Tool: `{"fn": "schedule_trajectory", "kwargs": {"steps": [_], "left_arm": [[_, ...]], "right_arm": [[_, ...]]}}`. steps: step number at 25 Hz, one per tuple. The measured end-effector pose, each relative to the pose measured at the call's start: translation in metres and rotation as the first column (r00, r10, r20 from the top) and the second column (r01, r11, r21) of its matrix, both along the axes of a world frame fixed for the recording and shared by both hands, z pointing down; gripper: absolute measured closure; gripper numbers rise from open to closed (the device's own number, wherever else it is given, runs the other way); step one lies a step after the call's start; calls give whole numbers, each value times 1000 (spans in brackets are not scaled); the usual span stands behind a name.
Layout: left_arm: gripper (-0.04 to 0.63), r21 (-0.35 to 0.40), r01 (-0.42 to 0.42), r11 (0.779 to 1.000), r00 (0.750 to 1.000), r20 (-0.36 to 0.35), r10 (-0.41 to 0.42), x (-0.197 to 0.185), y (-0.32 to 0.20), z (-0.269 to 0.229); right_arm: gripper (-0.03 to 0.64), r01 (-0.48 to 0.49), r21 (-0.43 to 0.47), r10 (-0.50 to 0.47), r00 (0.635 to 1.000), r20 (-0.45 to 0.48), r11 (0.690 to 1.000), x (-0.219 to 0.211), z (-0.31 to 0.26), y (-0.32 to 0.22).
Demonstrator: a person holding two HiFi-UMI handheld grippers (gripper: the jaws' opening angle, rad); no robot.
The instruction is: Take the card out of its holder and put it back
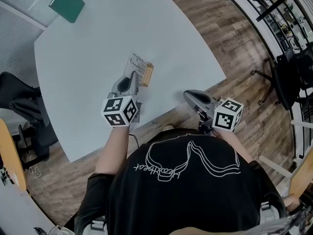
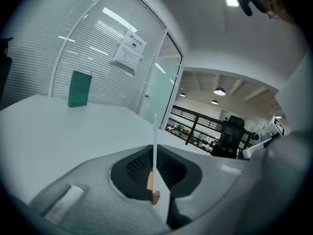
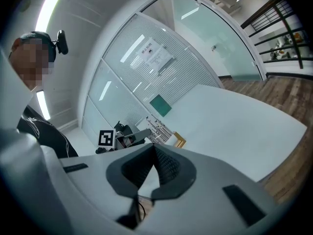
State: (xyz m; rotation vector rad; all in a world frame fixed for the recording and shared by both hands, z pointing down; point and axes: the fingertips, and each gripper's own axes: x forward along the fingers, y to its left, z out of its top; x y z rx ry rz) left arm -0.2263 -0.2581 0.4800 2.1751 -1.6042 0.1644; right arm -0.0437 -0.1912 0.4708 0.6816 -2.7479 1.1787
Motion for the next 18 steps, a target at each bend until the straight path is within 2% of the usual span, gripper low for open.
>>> {"fn": "schedule_trajectory", "kwargs": {"steps": [18], "left_arm": [[571,-38,-11,999,998,62,13,7,-4,26]], "right_arm": [[607,-4,-19,3,1000,-12,1000,-1,8,0]]}}
